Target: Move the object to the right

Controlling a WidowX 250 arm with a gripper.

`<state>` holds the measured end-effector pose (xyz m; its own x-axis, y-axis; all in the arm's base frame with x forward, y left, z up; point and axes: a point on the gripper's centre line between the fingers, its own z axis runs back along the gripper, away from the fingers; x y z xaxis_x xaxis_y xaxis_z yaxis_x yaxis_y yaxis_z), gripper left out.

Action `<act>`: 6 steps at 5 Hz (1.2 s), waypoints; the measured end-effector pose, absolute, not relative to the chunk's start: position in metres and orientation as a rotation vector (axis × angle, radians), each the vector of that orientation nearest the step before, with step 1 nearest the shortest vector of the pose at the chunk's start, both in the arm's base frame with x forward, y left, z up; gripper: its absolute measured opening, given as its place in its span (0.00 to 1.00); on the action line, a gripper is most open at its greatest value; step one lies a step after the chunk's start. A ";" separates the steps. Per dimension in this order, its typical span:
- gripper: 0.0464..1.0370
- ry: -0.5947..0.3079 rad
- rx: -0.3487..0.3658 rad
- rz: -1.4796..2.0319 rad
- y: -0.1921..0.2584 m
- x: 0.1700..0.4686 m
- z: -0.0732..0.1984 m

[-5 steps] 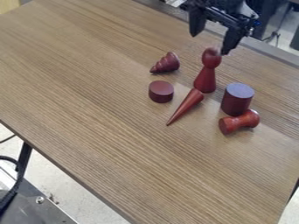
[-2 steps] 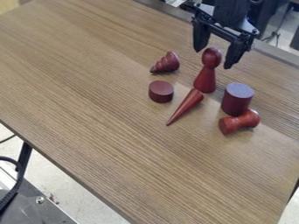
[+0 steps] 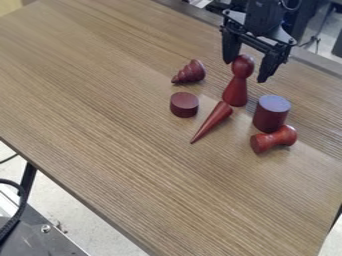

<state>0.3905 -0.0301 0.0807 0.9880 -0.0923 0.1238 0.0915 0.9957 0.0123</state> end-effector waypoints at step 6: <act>0.54 -0.153 0.051 0.035 0.014 0.380 0.104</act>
